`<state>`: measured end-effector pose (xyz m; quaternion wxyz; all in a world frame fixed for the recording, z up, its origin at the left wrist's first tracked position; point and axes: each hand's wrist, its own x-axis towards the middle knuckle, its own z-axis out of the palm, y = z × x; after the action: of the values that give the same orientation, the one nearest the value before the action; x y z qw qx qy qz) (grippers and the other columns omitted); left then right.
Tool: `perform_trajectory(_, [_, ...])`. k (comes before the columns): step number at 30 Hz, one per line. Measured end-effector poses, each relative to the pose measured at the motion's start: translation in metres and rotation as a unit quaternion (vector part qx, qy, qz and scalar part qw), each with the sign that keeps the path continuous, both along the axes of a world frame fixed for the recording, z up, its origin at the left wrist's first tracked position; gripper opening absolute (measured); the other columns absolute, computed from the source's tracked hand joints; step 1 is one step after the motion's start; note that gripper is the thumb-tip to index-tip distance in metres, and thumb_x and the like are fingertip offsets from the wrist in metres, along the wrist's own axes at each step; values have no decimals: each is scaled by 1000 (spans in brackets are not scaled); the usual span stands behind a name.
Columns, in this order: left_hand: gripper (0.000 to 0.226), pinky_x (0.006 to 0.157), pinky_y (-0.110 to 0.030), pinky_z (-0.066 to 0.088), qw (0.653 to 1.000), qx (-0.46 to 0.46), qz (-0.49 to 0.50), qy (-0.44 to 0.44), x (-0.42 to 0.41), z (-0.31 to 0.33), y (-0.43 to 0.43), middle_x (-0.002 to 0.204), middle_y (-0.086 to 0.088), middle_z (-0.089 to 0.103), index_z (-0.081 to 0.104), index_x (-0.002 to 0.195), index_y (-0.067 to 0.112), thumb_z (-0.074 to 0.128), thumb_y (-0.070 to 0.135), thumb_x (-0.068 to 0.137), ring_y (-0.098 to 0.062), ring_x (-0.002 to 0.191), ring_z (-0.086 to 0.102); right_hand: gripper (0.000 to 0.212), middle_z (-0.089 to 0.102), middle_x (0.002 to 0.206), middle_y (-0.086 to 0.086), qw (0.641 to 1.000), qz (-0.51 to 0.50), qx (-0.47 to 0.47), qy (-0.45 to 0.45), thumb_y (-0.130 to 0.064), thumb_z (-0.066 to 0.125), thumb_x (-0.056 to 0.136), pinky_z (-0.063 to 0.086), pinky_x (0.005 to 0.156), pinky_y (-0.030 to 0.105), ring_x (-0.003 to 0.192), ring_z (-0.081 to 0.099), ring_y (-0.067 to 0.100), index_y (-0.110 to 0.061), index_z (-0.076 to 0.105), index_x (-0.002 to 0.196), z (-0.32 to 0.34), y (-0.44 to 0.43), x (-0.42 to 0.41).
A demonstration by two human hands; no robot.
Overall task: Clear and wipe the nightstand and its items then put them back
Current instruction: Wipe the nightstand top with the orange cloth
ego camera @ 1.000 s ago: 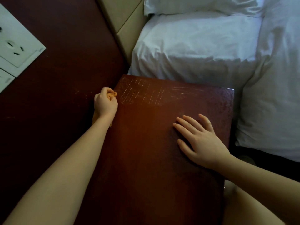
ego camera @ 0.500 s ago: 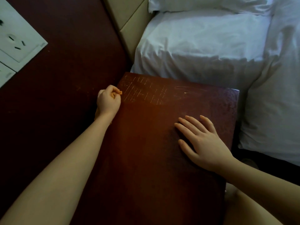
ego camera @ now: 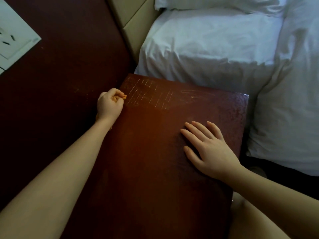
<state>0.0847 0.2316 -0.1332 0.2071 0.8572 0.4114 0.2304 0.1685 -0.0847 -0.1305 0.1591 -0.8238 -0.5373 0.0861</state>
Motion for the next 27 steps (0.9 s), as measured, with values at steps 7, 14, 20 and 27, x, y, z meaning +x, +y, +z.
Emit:
perform_trajectory(7, [18,80,-30,45,999,-9,-12,41,18,4,4,113,-5,60,63,101,24,51,19,88,-18,99,55,59,43,144,4,1000,-2,3,2,-46,22,90,1,111,36,137,32,21,-18,45,137,0,1,-1])
perform_trajectory(14, [18,88,-37,50,998,-20,-56,13,2,1,2,109,-3,64,63,88,28,54,13,84,-17,102,59,59,38,147,0,1000,7,2,10,-48,20,91,-2,112,36,139,27,18,-23,37,142,-1,-1,1])
perform_trajectory(20, [18,80,-29,41,999,40,32,19,14,-1,-2,104,-3,62,62,97,20,50,11,88,-19,101,53,60,38,147,1,1000,5,4,12,-48,20,91,-2,112,36,139,27,18,-22,38,142,-1,0,1])
perform_trajectory(27, [22,82,-20,46,992,-93,-88,-16,12,8,-1,92,20,65,63,78,38,59,17,83,2,94,60,62,32,150,-3,1000,19,0,20,-52,17,89,-3,113,37,141,21,15,-27,31,144,-1,0,2])
